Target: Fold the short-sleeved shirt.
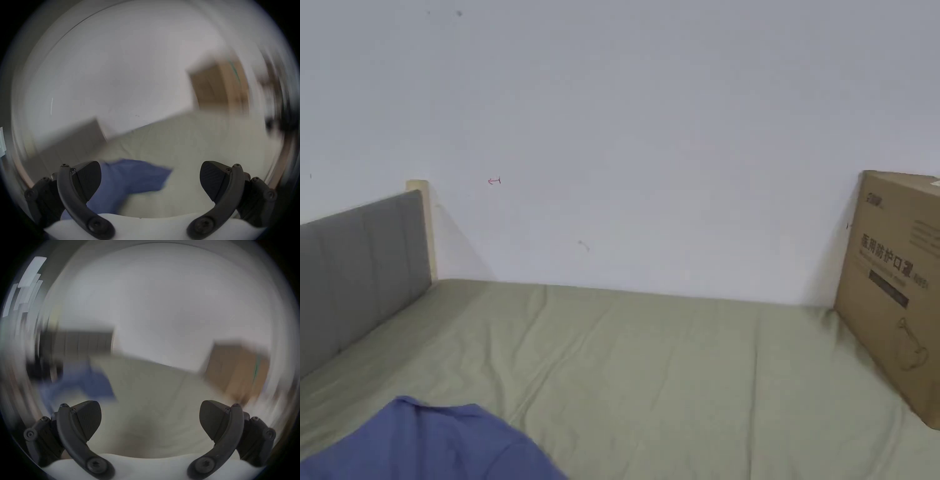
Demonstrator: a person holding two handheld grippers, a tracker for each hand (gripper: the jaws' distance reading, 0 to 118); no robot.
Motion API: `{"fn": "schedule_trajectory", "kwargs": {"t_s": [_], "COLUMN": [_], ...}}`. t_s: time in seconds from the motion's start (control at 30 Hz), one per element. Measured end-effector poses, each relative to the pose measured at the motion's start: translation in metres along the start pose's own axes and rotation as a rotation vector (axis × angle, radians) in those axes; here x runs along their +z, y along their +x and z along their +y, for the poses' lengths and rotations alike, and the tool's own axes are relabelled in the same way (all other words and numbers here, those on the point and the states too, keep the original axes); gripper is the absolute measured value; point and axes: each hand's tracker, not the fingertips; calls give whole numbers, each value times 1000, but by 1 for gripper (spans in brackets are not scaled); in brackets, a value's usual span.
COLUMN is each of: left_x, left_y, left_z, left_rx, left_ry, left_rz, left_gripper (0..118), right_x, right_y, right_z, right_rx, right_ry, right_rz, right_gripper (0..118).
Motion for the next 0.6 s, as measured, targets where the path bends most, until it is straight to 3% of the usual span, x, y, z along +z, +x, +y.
{"fn": "schedule_trajectory", "kwargs": {"t_s": [0.03, 0.07, 0.1, 0.13, 0.2, 0.23, 0.27, 0.33, 0.6], "left_x": [2, 3, 3, 1, -1, -1, -1, 2, 2], "left_y": [-23, -38, -51, -51, -39, -34, -31, -24, -15], "left_z": [7, 3, 0, 0, 0, -1, -1, -4, 2], "left_rx": [294, 475, 606, 476, 218, 118, 65, 35, 41], "left_ry": [25, 50, 80, 72, 71, 68, 59, 48, 39], "left_rz": [-26, -45, -57, 3, 101, 104, 84, 20, 28], "left_gripper": [118, 118, 118, 118, 118, 118, 118, 118, 118], "right_x": [9, 12, 11, 9, -1, -2, -2, -1, -12], "right_y": [21, 30, 35, 36, 26, -4, -26, -37, -13], "right_z": [6, 2, 2, 2, 1, 8, 12, 12, 3], "right_rx": [-293, -407, -429, -320, 18, 155, 220, 258, 203], "right_ry": [79, 113, 126, 99, 58, 30, 24, 26, 27], "right_rz": [40, 74, 72, -2, -153, -203, -220, -197, -175], "right_gripper": [118, 118, 118, 118, 118, 118, 118, 118, 118]}}
